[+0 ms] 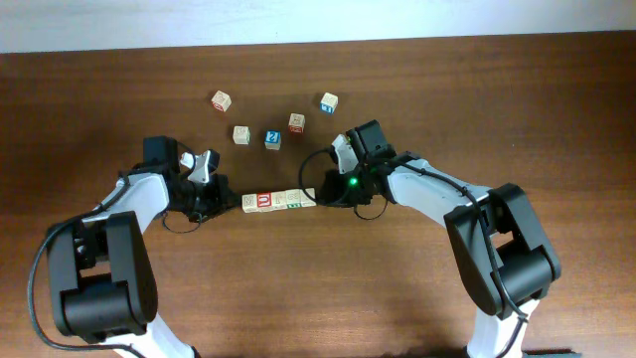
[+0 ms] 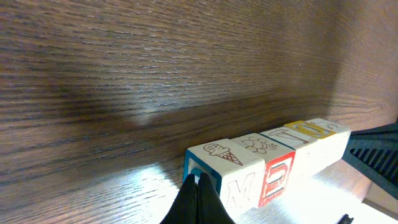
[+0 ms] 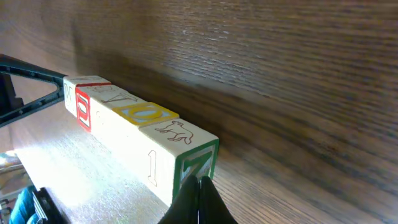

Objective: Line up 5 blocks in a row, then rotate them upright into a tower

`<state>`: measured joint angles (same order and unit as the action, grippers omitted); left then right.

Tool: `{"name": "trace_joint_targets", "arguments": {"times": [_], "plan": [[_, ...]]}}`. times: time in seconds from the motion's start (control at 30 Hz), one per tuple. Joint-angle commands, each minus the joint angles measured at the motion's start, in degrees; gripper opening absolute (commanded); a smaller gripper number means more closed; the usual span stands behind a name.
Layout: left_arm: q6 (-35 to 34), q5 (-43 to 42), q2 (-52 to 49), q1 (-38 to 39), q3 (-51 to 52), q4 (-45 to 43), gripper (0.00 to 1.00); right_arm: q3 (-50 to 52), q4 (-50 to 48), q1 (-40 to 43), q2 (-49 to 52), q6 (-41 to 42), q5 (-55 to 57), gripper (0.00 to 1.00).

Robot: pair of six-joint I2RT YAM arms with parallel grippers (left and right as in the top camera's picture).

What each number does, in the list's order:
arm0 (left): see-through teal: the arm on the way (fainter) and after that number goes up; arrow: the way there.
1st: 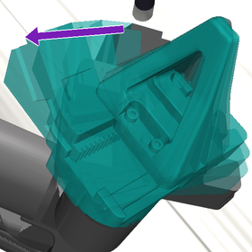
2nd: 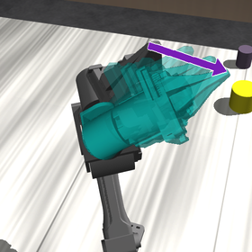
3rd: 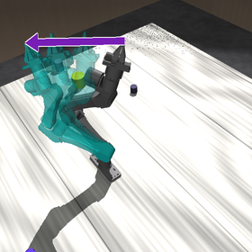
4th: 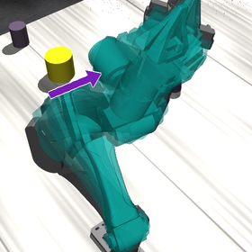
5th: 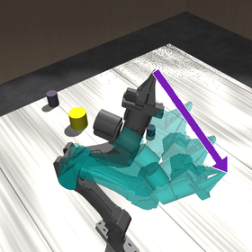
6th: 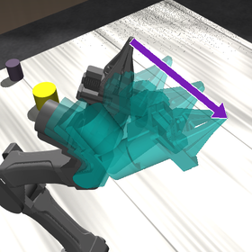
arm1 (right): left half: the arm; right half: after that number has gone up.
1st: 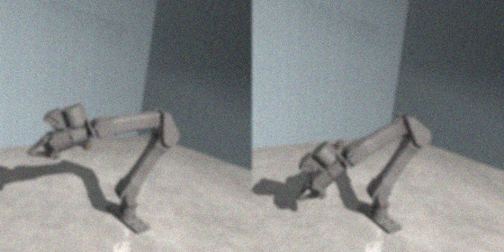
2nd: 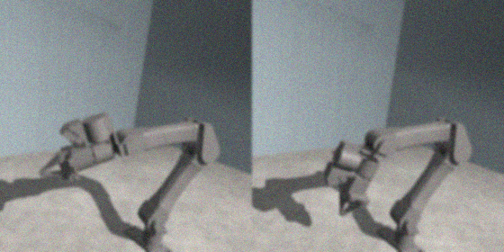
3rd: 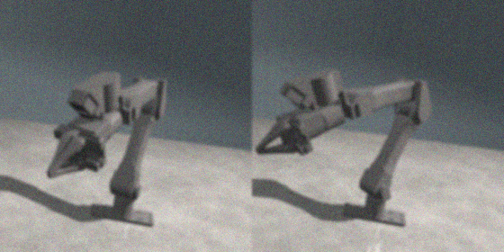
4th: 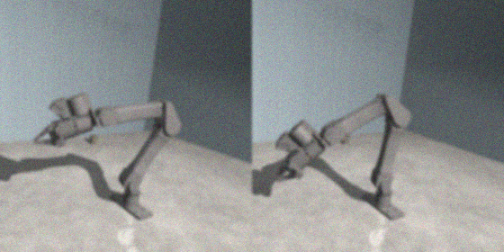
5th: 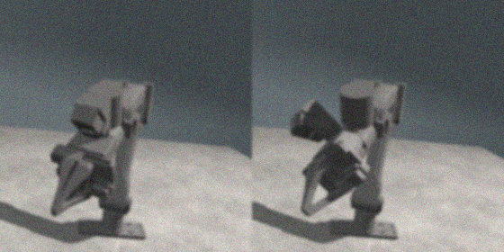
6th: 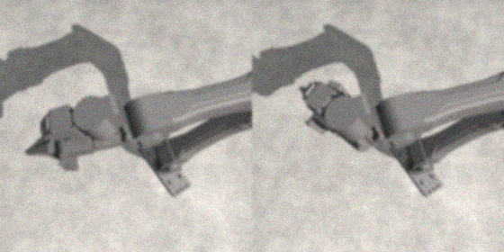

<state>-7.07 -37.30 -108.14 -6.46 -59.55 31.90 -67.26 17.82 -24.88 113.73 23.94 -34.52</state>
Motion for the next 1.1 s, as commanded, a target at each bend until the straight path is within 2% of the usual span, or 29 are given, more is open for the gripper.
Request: {"name": "trace_joint_targets", "arguments": {"times": [0.0, 0.37, 0.7, 1.07], "plan": [[1.1, -3.2, 0.3, 0.4, 0.2, 0.1, 0.00, -0.3, -1.0, -3.0, -3.7, -1.2, -2.7, 0.04], [1.1, -3.2, 0.3, 0.5, 0.2, 0.1, 0.00, -4.5, 0.9, -5.6, -4.3, -0.9, -2.8, 0.04], [1.1, -3.2, 0.3, 0.5, 0.2, 0.3, 0.00, -11.7, 9.2, -8.8, -4.3, -0.6, 3.8, 0.04], [1.1, -3.2, 0.3, 0.5, 0.2, 0.3, 0.00, -13.0, 8.3, -12.0, -4.3, -0.5, 5.3, 0.04]]}}
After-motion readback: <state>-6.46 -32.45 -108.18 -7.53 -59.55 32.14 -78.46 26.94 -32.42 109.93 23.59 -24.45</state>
